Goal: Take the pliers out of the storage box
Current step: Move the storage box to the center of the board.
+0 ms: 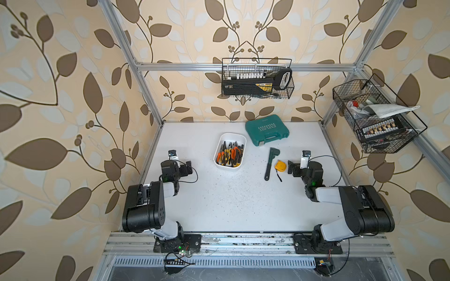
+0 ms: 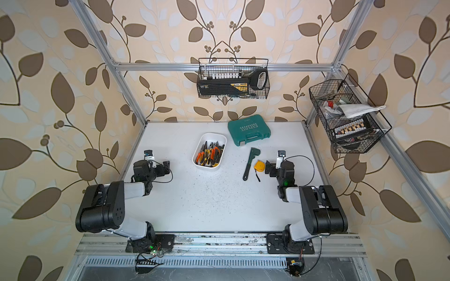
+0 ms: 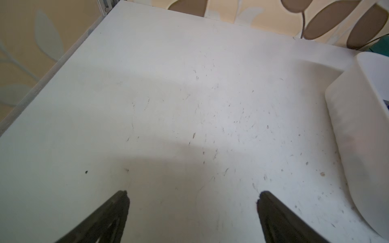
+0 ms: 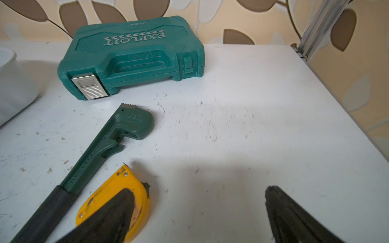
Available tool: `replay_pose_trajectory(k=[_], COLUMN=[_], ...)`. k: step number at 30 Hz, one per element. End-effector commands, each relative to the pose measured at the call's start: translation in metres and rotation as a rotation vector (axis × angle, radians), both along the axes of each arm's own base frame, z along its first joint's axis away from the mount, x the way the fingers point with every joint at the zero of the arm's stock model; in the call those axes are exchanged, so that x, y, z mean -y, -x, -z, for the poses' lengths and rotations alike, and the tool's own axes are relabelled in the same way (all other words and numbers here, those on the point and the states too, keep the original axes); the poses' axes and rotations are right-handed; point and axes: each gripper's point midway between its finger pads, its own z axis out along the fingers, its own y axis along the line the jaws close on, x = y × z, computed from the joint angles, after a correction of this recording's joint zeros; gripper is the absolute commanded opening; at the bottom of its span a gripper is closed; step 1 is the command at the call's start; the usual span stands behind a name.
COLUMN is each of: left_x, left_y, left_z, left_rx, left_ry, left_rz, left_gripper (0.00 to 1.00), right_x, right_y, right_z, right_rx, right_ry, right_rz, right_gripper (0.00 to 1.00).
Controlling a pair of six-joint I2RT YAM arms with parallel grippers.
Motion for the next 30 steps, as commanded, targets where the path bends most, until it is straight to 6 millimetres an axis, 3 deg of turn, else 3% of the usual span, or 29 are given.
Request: replay_pose_trajectory(k=[1,23,30], left_x=[0.005,0.005,0.006], left_y=[-0.004,-0.003,-0.016], left_z=[-0.013,-0.014,-0.033], left_rx=[0.053,0.054,-0.029], left_ry=[-0.01,-0.009,0.007], left_rz=[0.033,0.035,0.052], left_gripper=[0.99,0.99,0.99], right_x=[0.0,0.0,-0.01], right_y=[-0.007,-0.006,-0.007], right_z=[-0.009,-0.012,-0.05], right_rx=[0.03,0.04,0.006], right_ry=[0.004,0.005,0.002], right_rz=[-0.008,-0.006,-0.069], right_gripper=[1.0,1.0,1.0])
